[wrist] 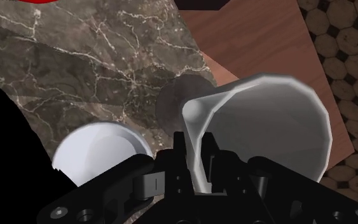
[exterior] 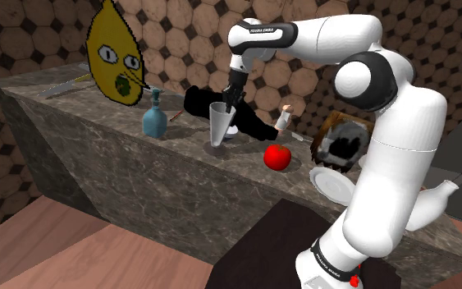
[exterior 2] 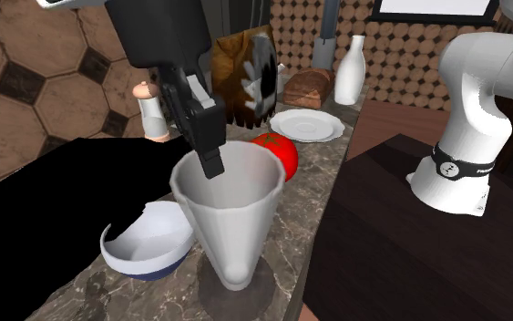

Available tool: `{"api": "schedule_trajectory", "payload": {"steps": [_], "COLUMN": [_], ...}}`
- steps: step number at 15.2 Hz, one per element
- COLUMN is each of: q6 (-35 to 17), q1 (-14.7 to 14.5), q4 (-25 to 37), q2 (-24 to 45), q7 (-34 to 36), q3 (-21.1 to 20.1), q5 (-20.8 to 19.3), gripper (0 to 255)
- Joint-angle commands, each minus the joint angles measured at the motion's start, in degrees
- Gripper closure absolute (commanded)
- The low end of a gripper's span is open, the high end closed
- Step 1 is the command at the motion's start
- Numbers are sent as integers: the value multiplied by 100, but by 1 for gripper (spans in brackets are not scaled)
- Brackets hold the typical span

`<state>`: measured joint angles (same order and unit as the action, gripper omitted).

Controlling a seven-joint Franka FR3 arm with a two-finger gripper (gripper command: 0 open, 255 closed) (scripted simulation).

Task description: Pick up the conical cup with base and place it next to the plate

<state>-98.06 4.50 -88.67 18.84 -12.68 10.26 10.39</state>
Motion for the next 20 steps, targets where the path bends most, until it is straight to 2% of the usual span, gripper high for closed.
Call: {"api": "schedule_trajectory", "payload": {"steps": [1,9,14,20], "q6": [154,748,635,706], "q1": [10,37,145,333], "q4": [141,729,-416,-1421], "q2": [-16,-27,-1037,-2101], "q7": [14,86,-204,-549], "q3": [5,13,166,368], "q5": [-7,-18,-220,-510], "gripper": [255,255,255,255]}}
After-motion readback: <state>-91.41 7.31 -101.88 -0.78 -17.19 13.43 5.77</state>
